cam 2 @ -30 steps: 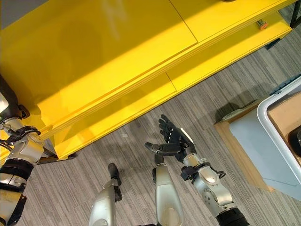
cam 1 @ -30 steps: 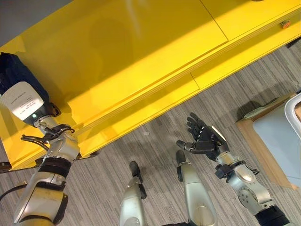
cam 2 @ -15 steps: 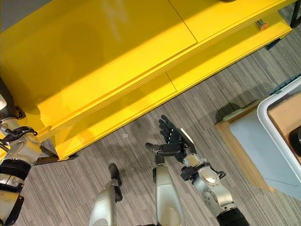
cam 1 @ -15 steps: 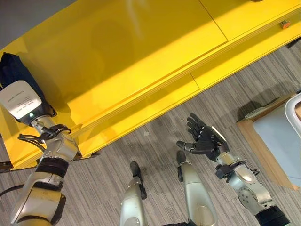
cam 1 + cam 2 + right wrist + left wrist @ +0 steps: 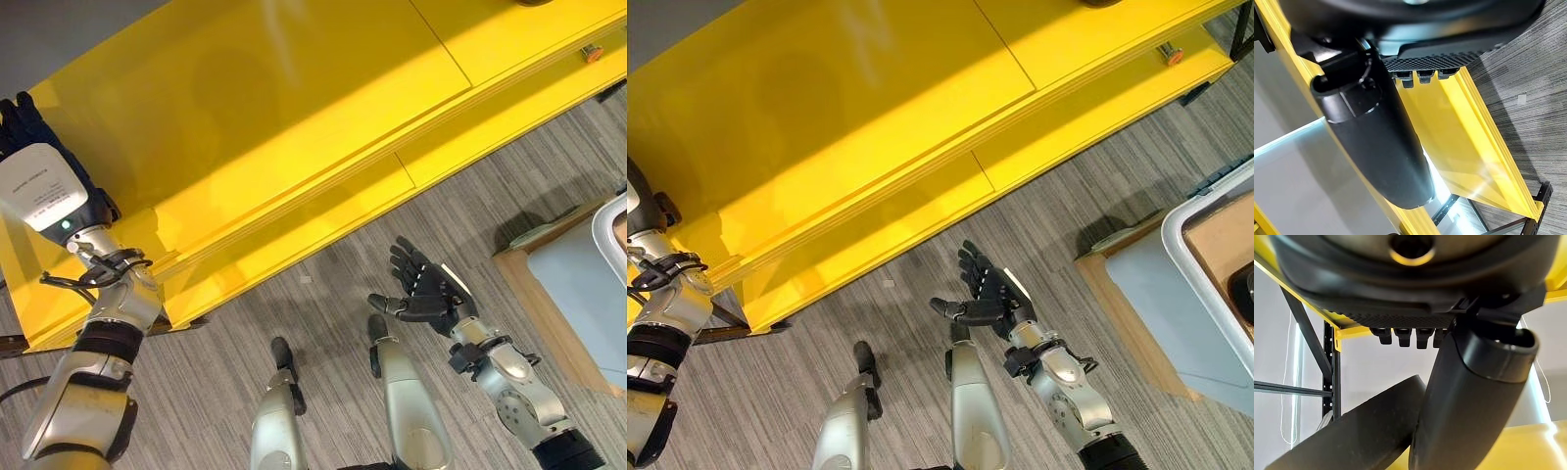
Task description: Move parts from the plastic box to the shelf.
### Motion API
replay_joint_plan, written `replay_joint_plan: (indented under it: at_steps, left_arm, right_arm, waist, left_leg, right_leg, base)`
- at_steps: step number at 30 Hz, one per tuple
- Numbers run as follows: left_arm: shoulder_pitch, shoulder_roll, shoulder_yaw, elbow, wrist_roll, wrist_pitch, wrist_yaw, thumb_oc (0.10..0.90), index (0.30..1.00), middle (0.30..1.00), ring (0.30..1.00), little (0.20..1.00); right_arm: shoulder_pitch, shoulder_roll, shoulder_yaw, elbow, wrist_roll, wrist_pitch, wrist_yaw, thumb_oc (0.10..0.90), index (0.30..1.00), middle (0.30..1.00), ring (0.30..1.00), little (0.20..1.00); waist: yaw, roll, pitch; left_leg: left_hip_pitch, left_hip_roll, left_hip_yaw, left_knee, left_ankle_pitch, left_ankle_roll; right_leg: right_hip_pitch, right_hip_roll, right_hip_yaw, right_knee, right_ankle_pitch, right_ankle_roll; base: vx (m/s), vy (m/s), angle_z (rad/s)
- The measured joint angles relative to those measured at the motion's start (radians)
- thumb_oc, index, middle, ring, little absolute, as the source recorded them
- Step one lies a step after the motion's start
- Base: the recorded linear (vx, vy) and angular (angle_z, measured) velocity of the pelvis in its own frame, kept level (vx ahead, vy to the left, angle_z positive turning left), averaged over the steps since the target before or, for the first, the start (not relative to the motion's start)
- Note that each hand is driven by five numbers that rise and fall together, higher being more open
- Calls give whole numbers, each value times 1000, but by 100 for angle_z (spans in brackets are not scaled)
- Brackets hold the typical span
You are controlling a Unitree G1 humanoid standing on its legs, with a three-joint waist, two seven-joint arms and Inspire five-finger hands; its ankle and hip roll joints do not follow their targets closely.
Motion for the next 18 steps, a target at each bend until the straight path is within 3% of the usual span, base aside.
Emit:
replay_joint_plan:
  at_steps: [9, 18]
  left_arm:
    - [0, 0, -1, -7, 37, -63, 0, 900, 1000, 1000, 1000, 1000]
    - [14, 0, -3, -33, 37, -71, -2, 900, 1000, 1000, 1000, 1000]
  right_arm:
    - [1, 0, 1, 0, 10, -1, 0, 900, 1000, 1000, 1000, 1000]
    - [2, 2, 2, 0, 10, -2, -1, 900, 1000, 1000, 1000, 1000]
  waist:
    - [-1, 0, 0]
    - [0, 0, 0]
  left_leg:
    - [6, 2, -1, 1, -1, 0]
    - [5, 2, -1, 1, -1, 0]
  right_leg:
    - [14, 1, -3, -15, 3, 5]
    - [16, 1, -3, -19, 5, 5]
  base:
    - [0, 0, 0]
    - [0, 0, 0]
